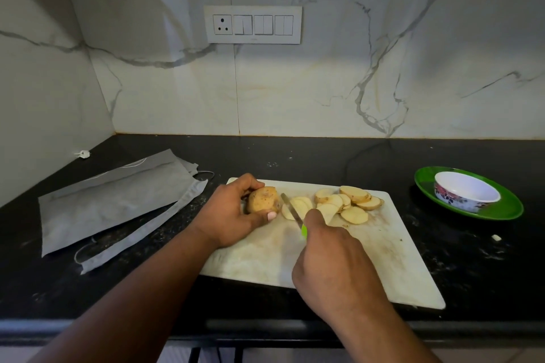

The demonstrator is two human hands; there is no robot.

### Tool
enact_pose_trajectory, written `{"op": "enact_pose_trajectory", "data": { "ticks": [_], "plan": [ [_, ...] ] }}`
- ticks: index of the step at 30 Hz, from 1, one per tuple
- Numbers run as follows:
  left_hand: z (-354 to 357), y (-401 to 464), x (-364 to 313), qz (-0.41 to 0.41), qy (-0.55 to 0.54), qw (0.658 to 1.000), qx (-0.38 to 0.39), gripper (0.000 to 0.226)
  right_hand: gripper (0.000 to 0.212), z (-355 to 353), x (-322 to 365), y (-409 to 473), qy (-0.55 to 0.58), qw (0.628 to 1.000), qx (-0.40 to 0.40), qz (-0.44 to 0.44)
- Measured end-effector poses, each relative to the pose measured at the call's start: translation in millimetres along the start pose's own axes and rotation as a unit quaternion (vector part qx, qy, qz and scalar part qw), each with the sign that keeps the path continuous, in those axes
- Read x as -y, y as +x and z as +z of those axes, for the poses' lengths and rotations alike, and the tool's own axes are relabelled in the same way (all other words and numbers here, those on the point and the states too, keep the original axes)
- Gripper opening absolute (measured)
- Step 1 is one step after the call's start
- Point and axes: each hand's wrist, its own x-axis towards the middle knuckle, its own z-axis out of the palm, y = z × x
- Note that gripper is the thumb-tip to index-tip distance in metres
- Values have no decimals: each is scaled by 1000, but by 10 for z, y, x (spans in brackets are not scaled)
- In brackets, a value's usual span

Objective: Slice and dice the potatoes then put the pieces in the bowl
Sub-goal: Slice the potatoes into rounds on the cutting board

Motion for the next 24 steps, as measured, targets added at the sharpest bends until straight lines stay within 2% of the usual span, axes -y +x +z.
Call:
{"op": "enact_pose_trajectory", "data": {
  "ticks": [7,24],
  "plan": [
    [4,-17,-25,-3,-4,1000,-20,59,38,-2,141,126,1,1000,-18,-13],
    [15,10,-10,-1,-23,1000,-21,50,39,105,176,219,-8,1000,-16,-9]
  ]
}}
